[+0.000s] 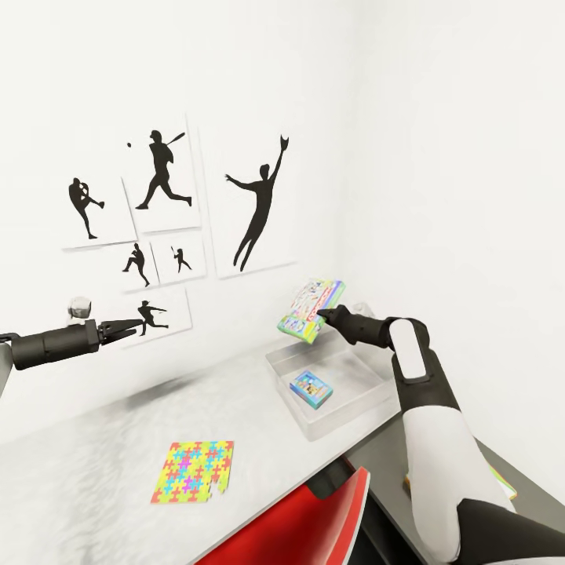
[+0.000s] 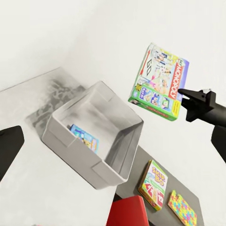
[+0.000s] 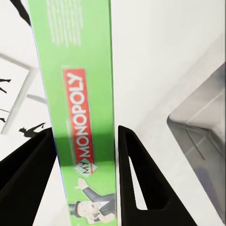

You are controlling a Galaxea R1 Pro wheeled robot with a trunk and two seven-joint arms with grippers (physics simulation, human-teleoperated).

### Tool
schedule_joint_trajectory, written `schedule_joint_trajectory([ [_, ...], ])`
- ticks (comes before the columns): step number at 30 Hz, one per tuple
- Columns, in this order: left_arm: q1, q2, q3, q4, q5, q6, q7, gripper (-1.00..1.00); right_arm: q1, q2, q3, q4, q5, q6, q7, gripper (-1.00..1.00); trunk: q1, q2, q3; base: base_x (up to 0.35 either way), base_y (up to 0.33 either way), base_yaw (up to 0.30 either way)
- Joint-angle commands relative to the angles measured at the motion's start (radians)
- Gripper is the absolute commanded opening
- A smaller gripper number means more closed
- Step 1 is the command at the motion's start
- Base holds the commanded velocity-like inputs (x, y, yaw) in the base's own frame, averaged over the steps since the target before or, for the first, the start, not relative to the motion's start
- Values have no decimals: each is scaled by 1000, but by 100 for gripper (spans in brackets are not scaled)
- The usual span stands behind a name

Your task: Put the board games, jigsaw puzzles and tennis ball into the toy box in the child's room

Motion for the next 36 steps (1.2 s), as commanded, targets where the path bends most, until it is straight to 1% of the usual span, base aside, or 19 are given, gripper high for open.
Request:
schedule_joint_trajectory([
  [1,-1,0,0,0,0,5,-3,100,-3,1,-4,1,-6,6,-5,-100,1,-2,-2,0,0,0],
  [3,-1,0,0,0,0,5,-3,100,-8,-6,-4,12,-6,7,-14,-100,1,-2,-2,0,0,0],
  [5,-1,0,0,0,0,5,-3,100,-11,-19,-7,33,-7,7,-32,-100,1,-2,-2,0,0,0],
  [8,-1,0,0,0,0,5,-3,100,-15,-49,-17,74,-11,4,-76,-100,1,-2,-2,0,0,0],
  [9,-1,1,0,0,0,5,-3,100,-16,-54,-19,80,-11,3,-83,-100,1,-2,-2,0,0,0],
  [12,-1,1,0,0,0,5,-3,100,-42,-89,-24,110,-12,5,-113,-100,1,-2,-2,0,0,0],
  [16,0,0,0,0,-1,5,-3,100,-59,-116,-26,125,-10,7,-129,-100,1,-2,-2,0,0,0],
  [19,0,0,0,0,-2,5,-3,100,-62,-128,-26,131,-11,6,-132,-100,1,-2,-2,0,0,0],
  [23,0,0,0,0,-2,5,-3,100,-68,-134,-29,166,-13,5,-132,-100,1,-2,-2,0,0,0],
  [26,0,-1,0,0,-2,5,-3,100,-92,-139,-43,226,-15,7,-132,-100,1,-2,-2,0,0,0],
  [28,0,0,0,0,-2,5,-3,100,-120,-151,-59,308,-15,5,-132,-100,1,-2,-2,0,0,0],
  [31,0,0,0,0,-2,5,-3,100,-143,-165,-69,387,-16,0,-132,-100,1,-2,-2,0,0,0],
  [32,0,0,0,0,-2,5,-3,100,-160,-171,-72,428,-15,-2,-133,-100,1,-2,-2,0,0,0],
  [34,0,0,0,0,-2,5,-3,100,-180,-174,-74,457,-14,-4,-133,-100,1,-2,-2,0,0,0],
  [36,0,0,0,0,-2,5,-3,100,-190,-179,-75,467,-15,-4,-134,-100,1,-2,-2,0,0,0],
])
